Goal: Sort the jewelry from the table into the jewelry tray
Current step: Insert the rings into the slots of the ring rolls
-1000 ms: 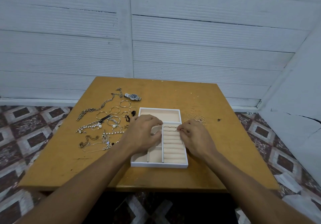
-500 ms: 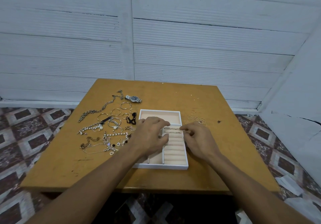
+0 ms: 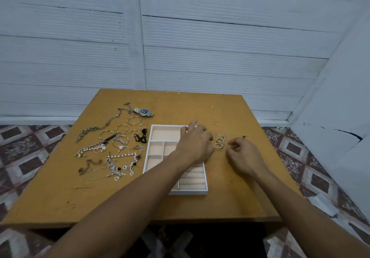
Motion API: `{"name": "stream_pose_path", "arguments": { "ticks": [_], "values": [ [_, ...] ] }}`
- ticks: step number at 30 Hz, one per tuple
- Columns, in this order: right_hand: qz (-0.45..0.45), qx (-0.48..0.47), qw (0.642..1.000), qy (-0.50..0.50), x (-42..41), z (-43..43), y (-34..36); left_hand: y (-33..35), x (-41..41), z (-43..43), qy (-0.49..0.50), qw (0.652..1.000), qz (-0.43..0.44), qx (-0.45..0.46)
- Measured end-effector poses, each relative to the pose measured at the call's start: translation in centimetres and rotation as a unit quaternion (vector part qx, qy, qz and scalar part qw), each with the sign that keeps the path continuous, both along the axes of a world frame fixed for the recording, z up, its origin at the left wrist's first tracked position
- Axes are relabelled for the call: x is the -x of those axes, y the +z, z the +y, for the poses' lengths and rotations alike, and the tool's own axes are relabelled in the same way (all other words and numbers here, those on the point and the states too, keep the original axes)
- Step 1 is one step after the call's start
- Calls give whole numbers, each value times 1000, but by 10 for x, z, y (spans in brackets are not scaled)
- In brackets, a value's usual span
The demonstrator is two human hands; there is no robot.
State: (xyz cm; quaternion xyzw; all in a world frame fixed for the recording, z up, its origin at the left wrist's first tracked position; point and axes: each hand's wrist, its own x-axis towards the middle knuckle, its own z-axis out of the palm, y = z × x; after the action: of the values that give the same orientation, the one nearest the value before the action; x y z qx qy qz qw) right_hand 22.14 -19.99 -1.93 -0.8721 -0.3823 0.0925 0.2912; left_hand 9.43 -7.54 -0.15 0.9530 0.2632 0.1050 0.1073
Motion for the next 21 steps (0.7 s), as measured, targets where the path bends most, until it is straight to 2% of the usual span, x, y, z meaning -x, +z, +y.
{"name": "stream_pose_path", "arguments": {
  "ticks": [5, 12, 21],
  "values": [
    [-11, 26, 1000, 9, -4, 12, -1, -5, -22, 9, 47, 997, 58, -25],
    [-22, 37, 999, -3, -5, 16, -6, -8, -29, 16, 68, 996, 56, -14],
    [9, 24, 1000, -17, -6, 14, -6, -7, -39, 22, 82, 994, 66, 41]
  ]
}}
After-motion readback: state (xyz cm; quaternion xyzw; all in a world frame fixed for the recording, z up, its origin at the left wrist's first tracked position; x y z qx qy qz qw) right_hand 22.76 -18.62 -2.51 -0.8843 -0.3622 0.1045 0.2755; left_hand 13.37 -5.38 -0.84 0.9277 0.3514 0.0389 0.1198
